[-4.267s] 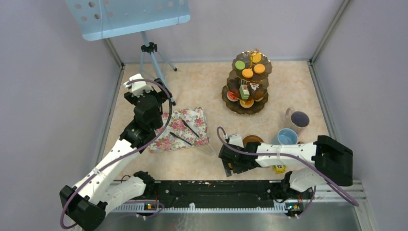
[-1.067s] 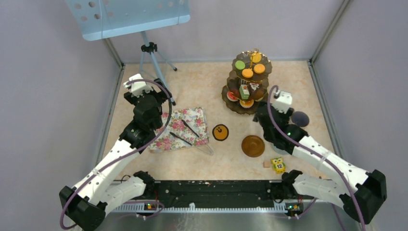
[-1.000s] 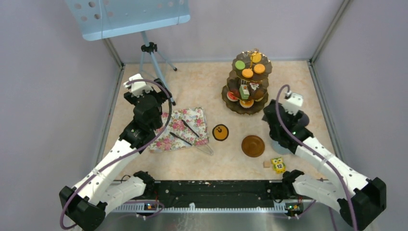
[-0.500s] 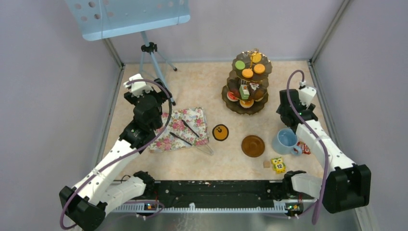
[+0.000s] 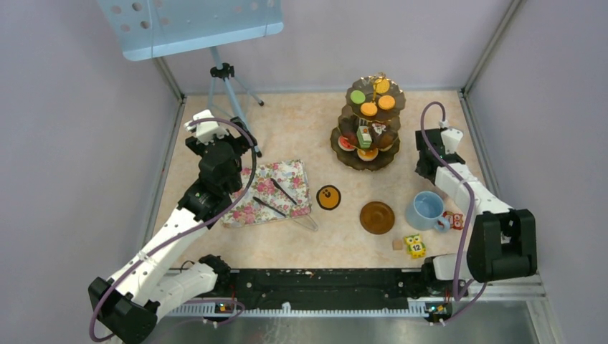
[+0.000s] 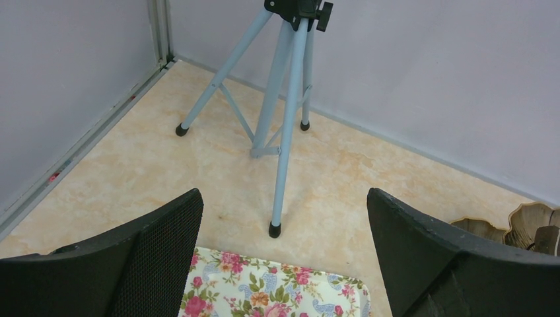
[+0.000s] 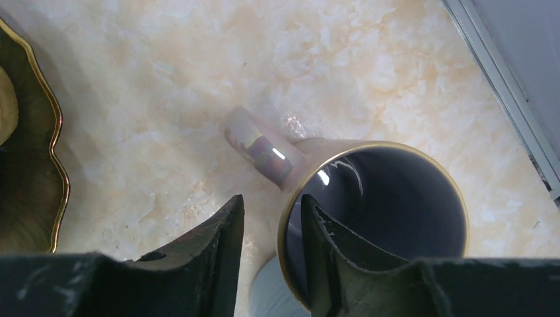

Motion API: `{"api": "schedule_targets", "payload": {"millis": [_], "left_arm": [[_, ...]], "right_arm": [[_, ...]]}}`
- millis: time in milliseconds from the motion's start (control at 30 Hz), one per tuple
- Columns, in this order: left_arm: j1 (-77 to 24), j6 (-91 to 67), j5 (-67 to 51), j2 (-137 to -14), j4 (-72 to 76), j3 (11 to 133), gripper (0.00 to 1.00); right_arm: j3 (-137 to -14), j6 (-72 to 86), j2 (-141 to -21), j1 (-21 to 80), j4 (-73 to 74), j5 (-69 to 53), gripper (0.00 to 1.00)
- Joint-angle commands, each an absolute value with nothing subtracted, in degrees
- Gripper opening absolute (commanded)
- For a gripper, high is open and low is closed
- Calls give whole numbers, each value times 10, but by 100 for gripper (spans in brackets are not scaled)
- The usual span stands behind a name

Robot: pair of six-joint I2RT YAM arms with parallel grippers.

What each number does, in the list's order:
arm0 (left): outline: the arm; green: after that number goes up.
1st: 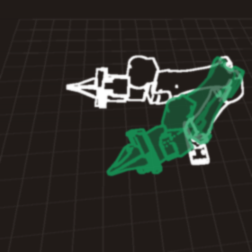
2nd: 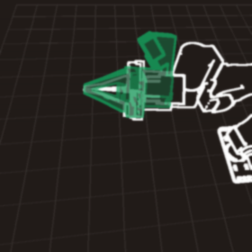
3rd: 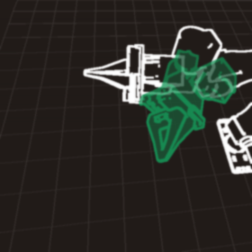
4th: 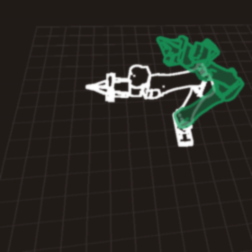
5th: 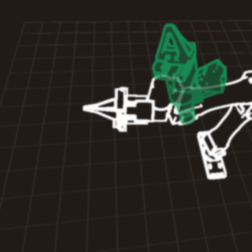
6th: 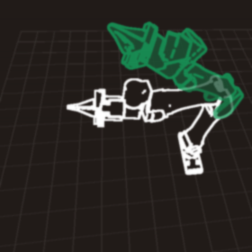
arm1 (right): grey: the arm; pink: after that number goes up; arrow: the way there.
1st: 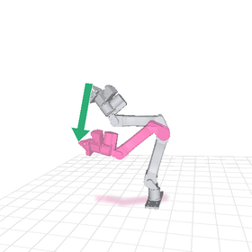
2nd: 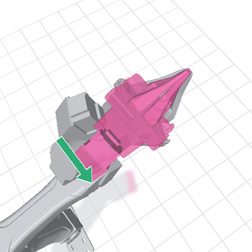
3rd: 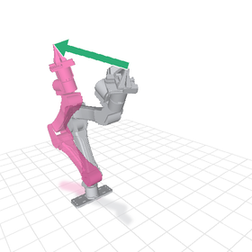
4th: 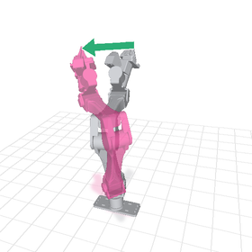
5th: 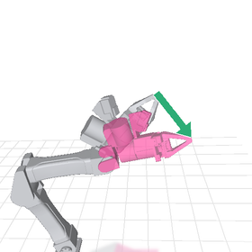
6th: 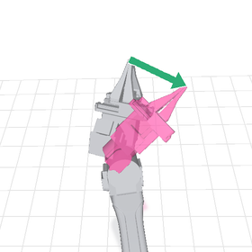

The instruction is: Serve the afternoon tea

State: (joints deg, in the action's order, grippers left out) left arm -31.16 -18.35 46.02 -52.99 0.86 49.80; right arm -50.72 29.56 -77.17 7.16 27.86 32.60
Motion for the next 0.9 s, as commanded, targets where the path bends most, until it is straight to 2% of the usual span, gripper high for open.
{"api": "schedule_targets", "payload": {"millis": [0,167,300,467,633,767,867], "left_arm": [[-312,-185,455,-521,28,508,99],[-313,-185,454,-521,29,507,99],[-313,-185,450,-522,30,507,99],[-313,-185,447,-524,30,508,99],[-313,-186,445,-525,29,507,99],[-313,-186,446,-526,29,507,99],[-313,-186,445,-527,29,507,99]], "right_arm": [[-525,295,-784,61,248,324,32],[-528,295,-790,53,246,342,19],[-535,289,-787,45,249,356,0],[-563,278,-742,44,267,397,0],[-588,239,-645,44,260,401,0],[-569,198,-533,45,225,334,0],[-533,175,-416,45,179,236,0]]}}
